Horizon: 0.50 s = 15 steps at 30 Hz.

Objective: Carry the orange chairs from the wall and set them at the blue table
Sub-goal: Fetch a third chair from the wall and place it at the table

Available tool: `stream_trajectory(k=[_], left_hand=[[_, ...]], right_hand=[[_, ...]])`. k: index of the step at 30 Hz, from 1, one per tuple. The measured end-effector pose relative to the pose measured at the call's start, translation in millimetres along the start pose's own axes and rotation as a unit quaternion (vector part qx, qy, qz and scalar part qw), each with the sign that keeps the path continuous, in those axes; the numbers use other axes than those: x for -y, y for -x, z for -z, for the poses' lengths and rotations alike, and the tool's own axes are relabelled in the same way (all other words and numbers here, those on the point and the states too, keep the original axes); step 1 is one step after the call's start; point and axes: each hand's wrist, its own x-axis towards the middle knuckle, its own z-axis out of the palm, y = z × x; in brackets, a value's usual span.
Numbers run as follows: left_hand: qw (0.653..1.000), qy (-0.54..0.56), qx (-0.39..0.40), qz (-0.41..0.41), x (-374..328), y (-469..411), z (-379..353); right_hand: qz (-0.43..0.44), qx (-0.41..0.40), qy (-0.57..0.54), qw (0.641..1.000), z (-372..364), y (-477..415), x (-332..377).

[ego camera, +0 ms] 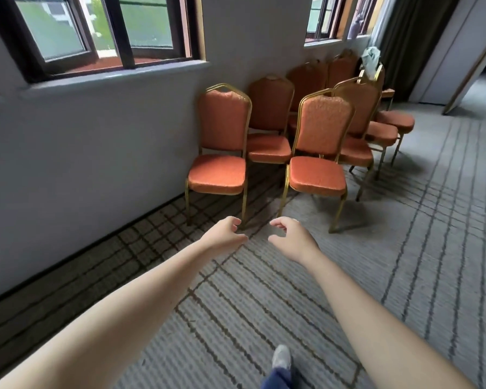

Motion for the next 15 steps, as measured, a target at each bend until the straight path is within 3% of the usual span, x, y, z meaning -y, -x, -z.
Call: stream_trajectory(k=[8,15], left_hand=[[0.996,0.047,-0.057,0.055,-60,-202,25],[0.989,0.081,-0.097,0.075,-83,-354,62]], right_hand=[[0.055,0.04,0.024,0.997,79,-236,-16],[0.096,0.084,0.052,0.99,98,-409,-7]])
